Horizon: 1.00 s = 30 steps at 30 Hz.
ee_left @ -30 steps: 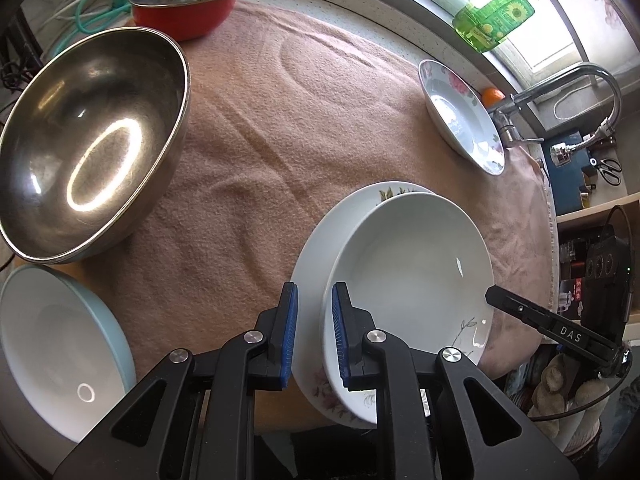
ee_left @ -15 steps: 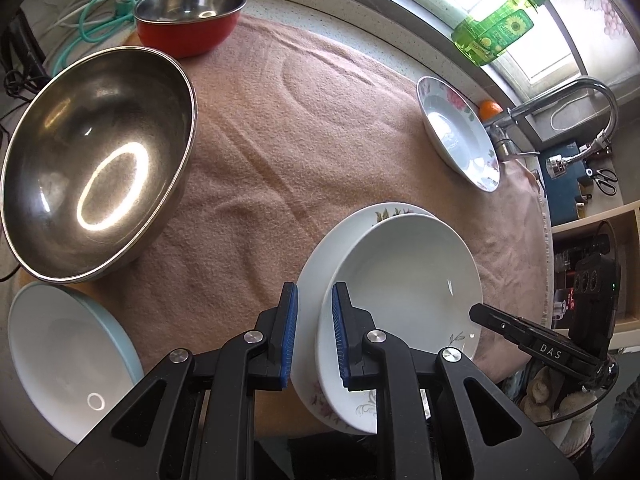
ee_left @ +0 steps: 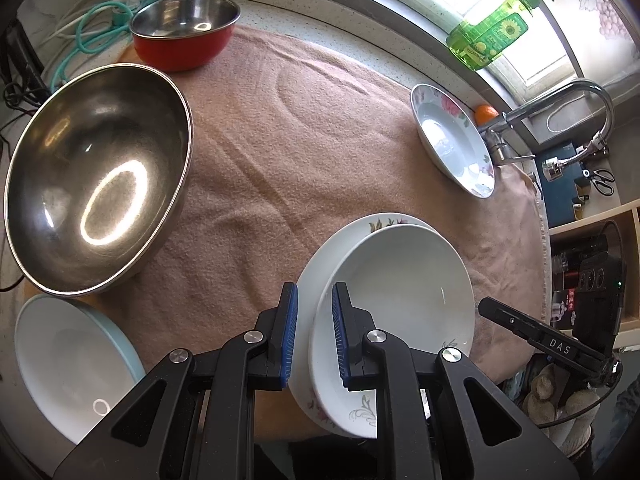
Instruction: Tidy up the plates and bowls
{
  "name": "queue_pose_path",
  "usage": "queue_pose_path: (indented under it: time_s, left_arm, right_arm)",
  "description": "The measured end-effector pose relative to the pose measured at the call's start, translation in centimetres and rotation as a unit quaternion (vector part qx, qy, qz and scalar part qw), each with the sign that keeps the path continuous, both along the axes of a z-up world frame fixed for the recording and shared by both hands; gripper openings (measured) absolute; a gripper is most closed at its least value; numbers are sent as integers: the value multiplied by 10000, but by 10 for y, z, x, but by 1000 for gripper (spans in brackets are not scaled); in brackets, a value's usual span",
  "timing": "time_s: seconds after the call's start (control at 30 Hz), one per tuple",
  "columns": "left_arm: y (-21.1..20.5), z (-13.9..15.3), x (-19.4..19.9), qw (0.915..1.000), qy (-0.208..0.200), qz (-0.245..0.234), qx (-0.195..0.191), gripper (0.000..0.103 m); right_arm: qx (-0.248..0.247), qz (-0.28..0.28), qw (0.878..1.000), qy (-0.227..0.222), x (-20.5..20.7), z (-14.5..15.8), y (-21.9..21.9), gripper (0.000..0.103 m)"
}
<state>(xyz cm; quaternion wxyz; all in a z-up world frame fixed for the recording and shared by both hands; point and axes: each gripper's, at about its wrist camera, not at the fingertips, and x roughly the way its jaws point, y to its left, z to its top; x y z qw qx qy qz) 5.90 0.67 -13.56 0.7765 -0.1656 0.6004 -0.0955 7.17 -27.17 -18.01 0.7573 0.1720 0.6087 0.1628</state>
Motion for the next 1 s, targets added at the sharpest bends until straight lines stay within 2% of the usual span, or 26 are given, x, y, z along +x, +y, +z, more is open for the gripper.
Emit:
queue_pose_path:
  time_s: [0.3, 0.8, 1.0]
  left_arm:
    - [-20, 25, 16, 9990, -422, -128, 68, 15]
    - [-55, 37, 46, 9981, -581, -108, -148, 15]
    - [-59, 38, 53, 9980, -614, 0, -129, 15]
  right_arm:
    - [-276, -57, 9980, -570, 5, 31, -10, 11]
    - [-469, -602, 9928, -925, 27, 55, -71, 11]
    - [-544, -546, 9917, -1033, 37, 63, -86, 11]
